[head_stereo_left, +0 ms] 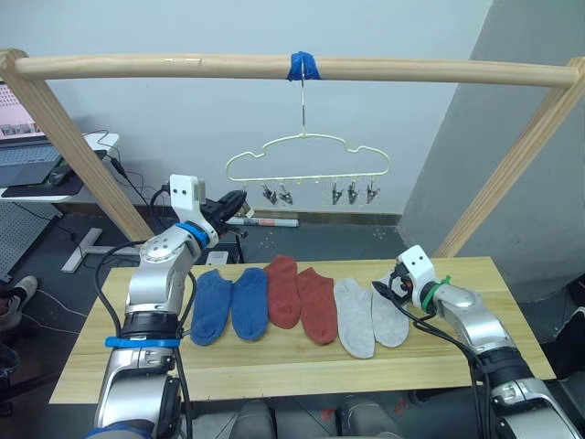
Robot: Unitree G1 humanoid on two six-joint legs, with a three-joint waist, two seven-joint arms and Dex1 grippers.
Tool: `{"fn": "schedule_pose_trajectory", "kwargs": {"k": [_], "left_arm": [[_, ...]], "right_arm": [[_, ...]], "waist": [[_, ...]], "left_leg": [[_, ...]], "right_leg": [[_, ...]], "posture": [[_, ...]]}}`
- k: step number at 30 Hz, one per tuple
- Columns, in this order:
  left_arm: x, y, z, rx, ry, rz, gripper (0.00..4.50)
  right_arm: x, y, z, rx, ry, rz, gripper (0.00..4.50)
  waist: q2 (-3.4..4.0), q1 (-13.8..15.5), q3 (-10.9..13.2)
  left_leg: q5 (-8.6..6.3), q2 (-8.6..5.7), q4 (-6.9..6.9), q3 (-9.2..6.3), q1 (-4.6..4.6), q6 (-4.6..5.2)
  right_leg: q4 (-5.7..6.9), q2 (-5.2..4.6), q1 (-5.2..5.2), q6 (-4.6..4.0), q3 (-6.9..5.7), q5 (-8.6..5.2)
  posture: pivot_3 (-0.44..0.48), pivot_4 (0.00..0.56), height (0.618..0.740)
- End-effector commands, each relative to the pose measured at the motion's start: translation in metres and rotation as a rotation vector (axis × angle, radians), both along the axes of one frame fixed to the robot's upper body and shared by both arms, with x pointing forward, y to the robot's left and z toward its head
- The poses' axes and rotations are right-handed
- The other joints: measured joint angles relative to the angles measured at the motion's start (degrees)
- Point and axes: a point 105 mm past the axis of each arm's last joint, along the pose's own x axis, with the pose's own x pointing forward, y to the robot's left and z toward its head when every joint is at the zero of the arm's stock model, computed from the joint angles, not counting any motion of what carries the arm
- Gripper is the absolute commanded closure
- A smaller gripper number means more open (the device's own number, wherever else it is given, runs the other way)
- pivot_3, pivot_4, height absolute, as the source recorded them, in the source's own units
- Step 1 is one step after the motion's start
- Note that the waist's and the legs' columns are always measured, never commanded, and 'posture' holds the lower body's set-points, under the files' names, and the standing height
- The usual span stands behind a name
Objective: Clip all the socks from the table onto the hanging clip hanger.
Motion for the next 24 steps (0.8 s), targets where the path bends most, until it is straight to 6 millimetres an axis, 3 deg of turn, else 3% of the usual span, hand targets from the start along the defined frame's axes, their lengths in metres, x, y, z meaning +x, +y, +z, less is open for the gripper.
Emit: {"fn": "schedule_pose_trajectory", "kwargs": {"k": [1,10,11,15,24], "left_arm": [[-0.002,0.000,0.012,0.005,-0.037,-0.005,4.47],[-0.004,-0.002,0.009,0.010,-0.034,-0.005,4.47],[-0.004,-0.003,0.009,0.010,-0.036,-0.004,4.49],[-0.003,-0.006,0.009,0.003,-0.028,-0.010,4.50],[-0.001,-0.008,0.007,0.002,-0.007,-0.027,4.50]], "right_arm": [[0.002,-0.011,-0.016,-0.078,0.040,-0.015,0.00],[-0.011,-0.021,-0.040,-0.116,0.135,-0.012,0.00],[-0.012,-0.020,-0.041,-0.115,0.133,-0.005,0.17],[-0.015,-0.012,-0.040,-0.101,0.115,0.034,1.22],[-0.018,-0.011,-0.035,-0.069,0.096,0.035,4.18]], "waist": [[0.00,0.2,0.0],[0.00,0.4,0.0],[0.00,0.4,0.0],[0.00,0.4,0.0],[0.00,0.6,0.0]], "left_leg": [[0.00,-0.01,0.00,0.00,0.00,0.00],[0.01,-0.01,0.01,-0.03,0.01,-0.01],[0.01,-0.01,0.03,-0.04,0.01,-0.01],[0.01,-0.02,0.05,-0.04,0.05,-0.01],[0.00,-0.02,0.14,-0.04,0.05,-0.01]], "right_leg": [[-0.02,-0.01,0.00,0.00,0.00,0.00],[0.00,-0.03,0.04,-0.01,-0.04,0.01],[0.00,-0.03,0.06,-0.01,-0.05,0.01],[0.00,-0.03,0.12,-0.01,-0.05,0.01],[0.04,-0.03,0.13,-0.01,-0.05,0.00]], "posture": [[0.025,0.105,0.740],[0.038,0.105,0.740],[0.038,0.105,0.740],[0.041,0.107,0.740],[0.038,0.108,0.740]]}}
